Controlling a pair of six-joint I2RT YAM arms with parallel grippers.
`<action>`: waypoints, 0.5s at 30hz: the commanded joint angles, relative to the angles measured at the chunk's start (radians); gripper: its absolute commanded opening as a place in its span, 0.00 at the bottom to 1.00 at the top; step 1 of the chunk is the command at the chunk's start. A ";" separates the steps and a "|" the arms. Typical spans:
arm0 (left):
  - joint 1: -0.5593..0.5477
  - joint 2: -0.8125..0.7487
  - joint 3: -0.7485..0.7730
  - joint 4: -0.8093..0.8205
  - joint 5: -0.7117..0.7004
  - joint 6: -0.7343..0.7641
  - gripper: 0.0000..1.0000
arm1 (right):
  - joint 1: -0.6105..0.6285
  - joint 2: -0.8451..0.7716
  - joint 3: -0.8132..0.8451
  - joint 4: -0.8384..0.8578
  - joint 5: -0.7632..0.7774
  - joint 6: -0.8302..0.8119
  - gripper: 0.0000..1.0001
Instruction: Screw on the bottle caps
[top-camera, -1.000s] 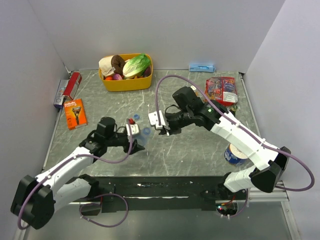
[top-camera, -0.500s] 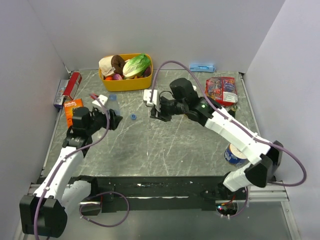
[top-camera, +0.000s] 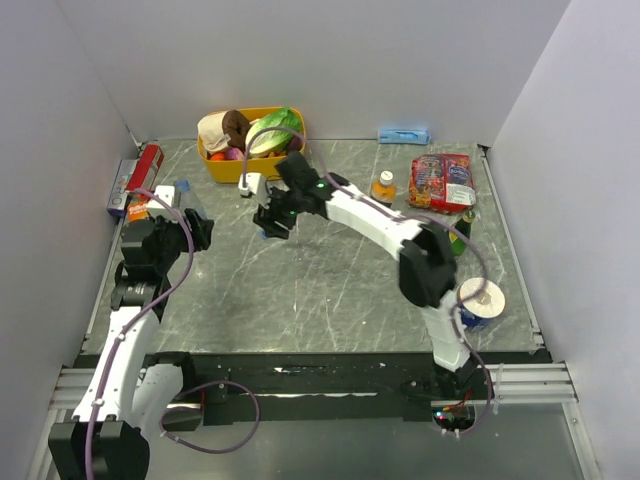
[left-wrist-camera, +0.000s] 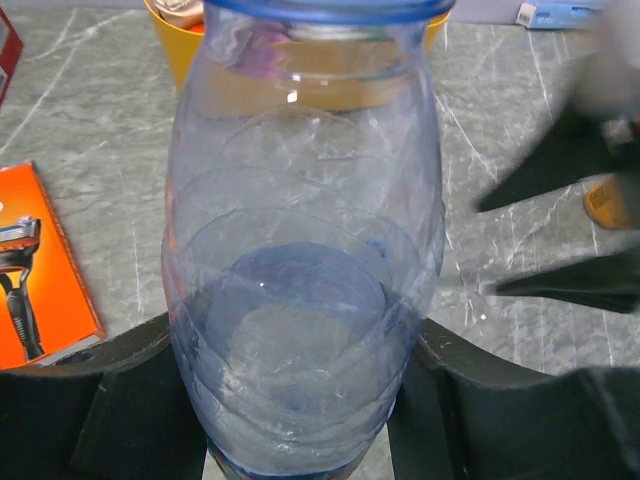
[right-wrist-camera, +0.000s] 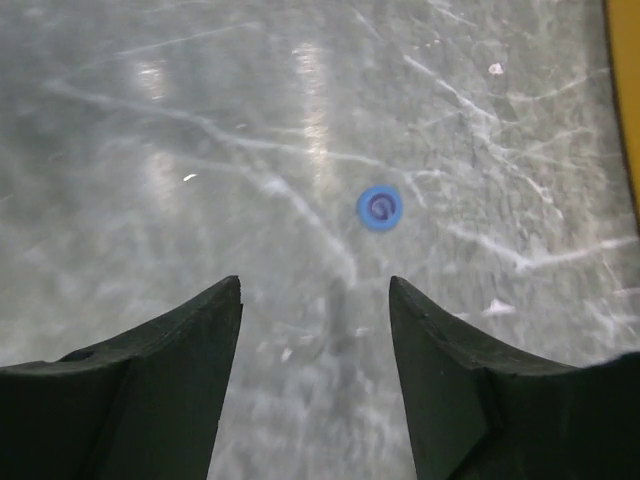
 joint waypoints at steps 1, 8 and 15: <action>0.013 -0.033 0.008 -0.013 -0.004 -0.024 0.01 | -0.010 0.141 0.196 -0.058 0.023 0.092 0.74; 0.014 -0.050 0.008 -0.030 0.031 -0.034 0.01 | -0.013 0.383 0.444 -0.128 0.078 0.241 0.81; 0.014 -0.027 0.016 -0.003 0.062 -0.043 0.01 | -0.013 0.459 0.494 -0.107 0.126 0.302 0.77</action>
